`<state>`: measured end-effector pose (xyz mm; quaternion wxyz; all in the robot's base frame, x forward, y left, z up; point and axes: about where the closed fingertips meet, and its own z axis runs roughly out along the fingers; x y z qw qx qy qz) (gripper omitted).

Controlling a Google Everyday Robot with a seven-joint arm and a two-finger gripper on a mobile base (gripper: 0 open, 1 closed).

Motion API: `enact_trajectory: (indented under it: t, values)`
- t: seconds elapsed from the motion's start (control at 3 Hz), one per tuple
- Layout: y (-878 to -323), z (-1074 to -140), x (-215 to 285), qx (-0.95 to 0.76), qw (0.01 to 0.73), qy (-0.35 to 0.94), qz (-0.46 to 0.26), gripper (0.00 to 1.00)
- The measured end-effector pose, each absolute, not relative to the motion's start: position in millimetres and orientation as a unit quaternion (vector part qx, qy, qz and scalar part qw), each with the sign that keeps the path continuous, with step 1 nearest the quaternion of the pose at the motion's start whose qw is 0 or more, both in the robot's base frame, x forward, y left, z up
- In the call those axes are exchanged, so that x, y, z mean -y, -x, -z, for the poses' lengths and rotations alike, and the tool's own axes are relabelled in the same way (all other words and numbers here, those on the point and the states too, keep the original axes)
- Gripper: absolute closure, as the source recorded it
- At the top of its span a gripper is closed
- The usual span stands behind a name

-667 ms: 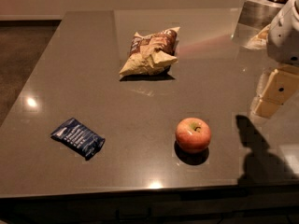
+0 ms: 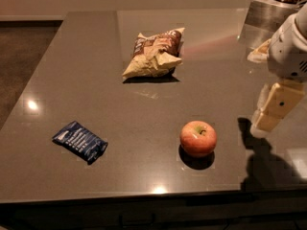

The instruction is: Move apple near brown chip bag

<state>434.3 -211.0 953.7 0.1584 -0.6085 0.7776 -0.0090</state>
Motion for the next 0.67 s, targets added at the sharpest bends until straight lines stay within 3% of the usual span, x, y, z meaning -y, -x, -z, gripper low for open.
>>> enact_trajectory:
  t: [0.67]
  values:
    - [-412.7,-887.2,162.6,-0.743,0.153,0.648,-0.072,0.00]
